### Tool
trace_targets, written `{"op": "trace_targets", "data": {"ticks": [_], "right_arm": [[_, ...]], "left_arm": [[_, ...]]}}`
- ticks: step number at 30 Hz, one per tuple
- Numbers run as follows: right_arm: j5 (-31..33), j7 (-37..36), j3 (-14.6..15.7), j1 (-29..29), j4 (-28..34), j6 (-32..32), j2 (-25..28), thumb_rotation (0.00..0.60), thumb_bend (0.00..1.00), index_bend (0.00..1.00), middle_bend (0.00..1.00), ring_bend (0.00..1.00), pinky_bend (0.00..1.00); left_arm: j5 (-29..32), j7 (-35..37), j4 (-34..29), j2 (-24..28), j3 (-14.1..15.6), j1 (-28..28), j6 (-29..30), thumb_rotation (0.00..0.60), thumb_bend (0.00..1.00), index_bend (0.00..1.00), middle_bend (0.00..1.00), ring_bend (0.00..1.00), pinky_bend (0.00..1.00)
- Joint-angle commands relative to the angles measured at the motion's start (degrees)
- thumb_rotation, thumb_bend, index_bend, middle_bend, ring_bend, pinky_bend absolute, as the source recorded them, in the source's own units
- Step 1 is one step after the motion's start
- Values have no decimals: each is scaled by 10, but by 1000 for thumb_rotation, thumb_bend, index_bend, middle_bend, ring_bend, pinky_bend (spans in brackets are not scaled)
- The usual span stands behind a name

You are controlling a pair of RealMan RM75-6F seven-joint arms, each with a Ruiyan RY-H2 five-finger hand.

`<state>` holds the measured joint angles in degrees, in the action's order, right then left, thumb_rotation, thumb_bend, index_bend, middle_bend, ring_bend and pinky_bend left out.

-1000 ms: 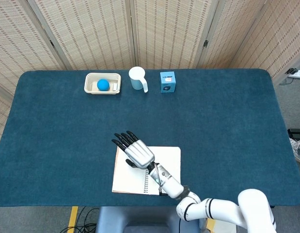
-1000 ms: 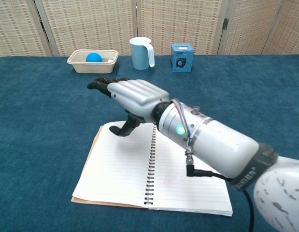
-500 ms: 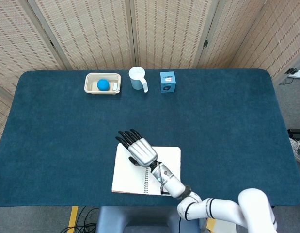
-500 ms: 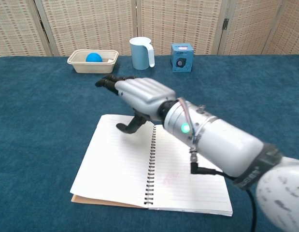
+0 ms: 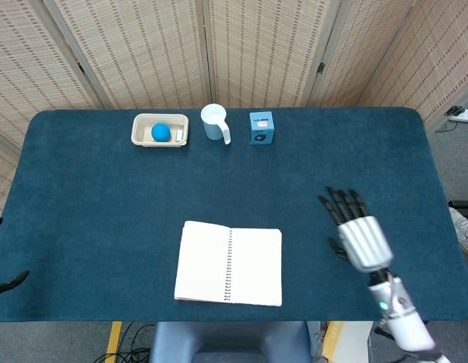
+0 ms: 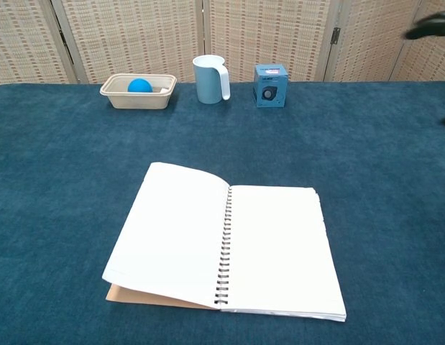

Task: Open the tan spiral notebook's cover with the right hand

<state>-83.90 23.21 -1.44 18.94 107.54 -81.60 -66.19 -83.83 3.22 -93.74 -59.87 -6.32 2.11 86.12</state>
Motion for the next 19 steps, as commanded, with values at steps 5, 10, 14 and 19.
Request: {"op": "trace_targets", "data": {"ticks": [5,10,14,19], "right_arm": [[-50,-151,64,-154,-126,-166,28,600,386,0,0,0,0],[-46,-189,58,-175,-161,-176,18,600,394,0,0,0,0],[-38,-202,48,-181,-166,-169,19,600,395,0,0,0,0],[-48,-193,44,-183,-168,-160,14,600,395,0,0,0,0]], "left_arm": [[-18,-64,-15,-27,19,14,-10,600,111,0,0,0,83],[-30,-63,-13,-29,25,22,-17,600,111,0,0,0,83],[-16,-69,-3,-32,20,31,-30,600,111,0,0,0,83],[0,-75,-1,-38,14,37,-35,600,111,0,0,0,83]]}}
